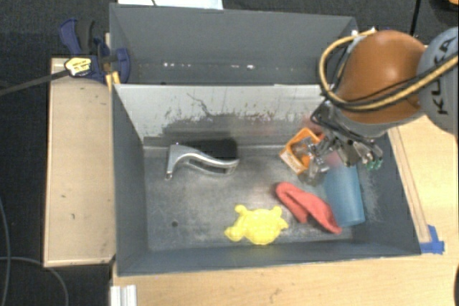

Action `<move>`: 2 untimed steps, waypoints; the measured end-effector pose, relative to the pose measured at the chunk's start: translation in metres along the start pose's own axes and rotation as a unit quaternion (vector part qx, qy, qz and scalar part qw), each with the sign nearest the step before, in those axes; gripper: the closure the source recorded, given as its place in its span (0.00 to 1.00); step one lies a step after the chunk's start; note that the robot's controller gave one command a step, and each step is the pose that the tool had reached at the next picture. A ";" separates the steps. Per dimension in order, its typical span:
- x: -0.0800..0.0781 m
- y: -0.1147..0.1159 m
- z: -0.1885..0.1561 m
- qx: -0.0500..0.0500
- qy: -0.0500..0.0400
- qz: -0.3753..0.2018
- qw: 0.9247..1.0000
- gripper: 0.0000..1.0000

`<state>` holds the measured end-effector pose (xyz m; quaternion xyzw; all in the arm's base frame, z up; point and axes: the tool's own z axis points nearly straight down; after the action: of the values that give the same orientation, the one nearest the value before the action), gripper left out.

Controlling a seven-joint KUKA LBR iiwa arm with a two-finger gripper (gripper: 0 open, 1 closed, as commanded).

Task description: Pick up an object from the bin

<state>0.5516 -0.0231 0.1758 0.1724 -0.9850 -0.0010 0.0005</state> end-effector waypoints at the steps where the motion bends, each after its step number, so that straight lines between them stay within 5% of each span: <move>1: -0.017 0.022 0.021 0.004 -0.008 -0.007 1.000 1.00; 2: -0.010 0.019 -0.002 -0.001 0.003 -0.005 1.000 1.00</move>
Offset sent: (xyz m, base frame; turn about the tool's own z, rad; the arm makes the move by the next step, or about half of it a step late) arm 0.0087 -0.0178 0.1863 0.0078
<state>0.5548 -0.0014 0.1776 0.1775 -0.9841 -0.0017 0.0041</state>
